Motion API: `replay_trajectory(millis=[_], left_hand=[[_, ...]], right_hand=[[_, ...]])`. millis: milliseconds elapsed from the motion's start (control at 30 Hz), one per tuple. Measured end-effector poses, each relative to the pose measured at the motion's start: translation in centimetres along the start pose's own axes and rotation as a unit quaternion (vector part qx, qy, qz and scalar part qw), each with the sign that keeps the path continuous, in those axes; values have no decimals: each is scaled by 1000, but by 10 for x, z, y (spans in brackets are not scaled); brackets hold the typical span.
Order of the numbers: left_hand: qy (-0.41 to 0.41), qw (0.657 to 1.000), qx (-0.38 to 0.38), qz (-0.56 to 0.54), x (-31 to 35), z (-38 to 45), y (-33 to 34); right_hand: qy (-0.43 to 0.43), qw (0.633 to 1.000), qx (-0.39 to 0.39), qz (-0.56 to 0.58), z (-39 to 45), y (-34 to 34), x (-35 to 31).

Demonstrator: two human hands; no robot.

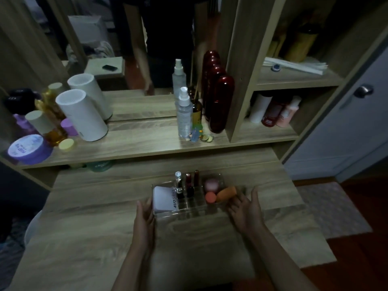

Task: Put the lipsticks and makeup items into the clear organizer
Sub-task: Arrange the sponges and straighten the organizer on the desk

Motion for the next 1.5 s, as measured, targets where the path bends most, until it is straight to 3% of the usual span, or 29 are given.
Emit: replay_trajectory(millis=[300,800,1233,1500], left_hand=[[-22,998,-65,17,-25,3,68],[-58,991,-112,53,-51,16,161],[-62,990,-105,65,-58,24,187],[-30,992,-110,55,-57,28,195]], right_hand=[[-34,999,21,31,-6,-53,-47],[-58,995,53,61,8,-99,-126],[-69,996,30,45,34,-124,-143],[-74,995,54,27,31,-133,-147]])
Point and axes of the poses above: each hand's wrist, its own z-axis towards the middle knuckle, its own y-axis out of the palm, x = y × z, the point moved 5 cm from there along z, towards the middle knuckle, and after that the axes turned 6 degrees about -y, right-handed, at the moved point
